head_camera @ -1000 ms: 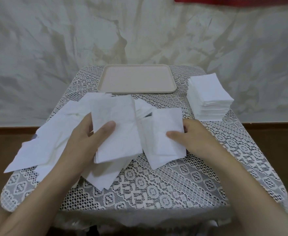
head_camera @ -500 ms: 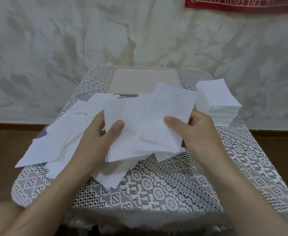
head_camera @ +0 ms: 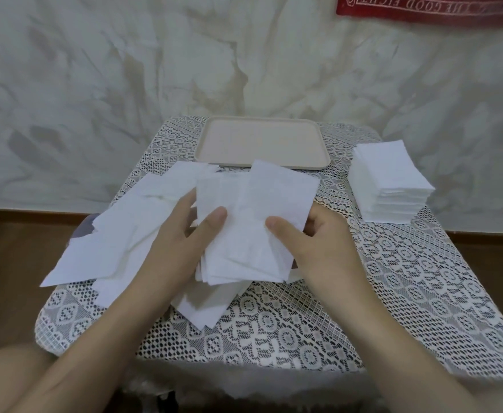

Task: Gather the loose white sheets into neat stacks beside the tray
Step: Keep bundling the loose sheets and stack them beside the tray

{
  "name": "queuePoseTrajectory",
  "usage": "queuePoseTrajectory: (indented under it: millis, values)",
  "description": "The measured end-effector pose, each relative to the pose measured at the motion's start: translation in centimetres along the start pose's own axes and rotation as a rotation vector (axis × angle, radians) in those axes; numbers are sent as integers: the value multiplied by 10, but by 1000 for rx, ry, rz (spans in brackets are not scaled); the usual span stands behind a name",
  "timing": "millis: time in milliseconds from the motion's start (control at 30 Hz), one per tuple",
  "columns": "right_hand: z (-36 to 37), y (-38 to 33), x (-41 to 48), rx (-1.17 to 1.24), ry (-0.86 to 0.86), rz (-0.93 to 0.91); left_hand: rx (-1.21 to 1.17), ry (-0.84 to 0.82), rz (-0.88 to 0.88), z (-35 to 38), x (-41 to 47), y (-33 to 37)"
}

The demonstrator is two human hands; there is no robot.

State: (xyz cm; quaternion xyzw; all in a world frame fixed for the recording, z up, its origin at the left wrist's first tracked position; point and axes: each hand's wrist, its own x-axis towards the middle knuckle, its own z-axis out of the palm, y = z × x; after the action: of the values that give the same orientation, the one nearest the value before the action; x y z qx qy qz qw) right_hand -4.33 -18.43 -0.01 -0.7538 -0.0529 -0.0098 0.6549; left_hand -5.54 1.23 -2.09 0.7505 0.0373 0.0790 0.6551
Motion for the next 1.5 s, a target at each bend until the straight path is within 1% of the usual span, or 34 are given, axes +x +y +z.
queuePoseTrajectory:
  millis: [100,233,400,533,700,833,933,1067,1167,1300,1333,1400,1500]
  values:
    - [-8,0,0,-21,11,20,-22,11,-6,1,0,1]
    - [-18,-5,1,-8,28,-35,-25,36,-10,3,-1,3]
    - [-9,-8,3,11,-28,-56,-9,27,-4,3,-1,4]
    - [-1,-9,8,85,-79,-9,-39,-11,-29,1,-2,4]
    - [-7,-9,13,-6,-20,-46,-75,-7,-42,-1,-2,3]
    - [-21,-17,11,41,-35,-25,-93,-9,-38,0,-4,6]
    - [-26,-20,6,-2,-55,-29,-105,-52,-31,6,-10,8]
    - [-29,-13,2,-54,-59,12,-154,-126,-63,19,-20,7]
    - [-34,-9,0,-100,-62,40,-170,-128,-76,22,-20,6]
    - [-37,0,-1,-239,-38,36,-238,-130,-89,25,-21,8]
    - [-38,2,0,-244,-48,64,-266,-135,-93,26,-22,9]
    - [-41,8,0,-178,-110,159,-333,-151,-111,28,-23,11]
    - [-45,8,-4,-39,-263,297,-417,-191,-138,32,-27,15]
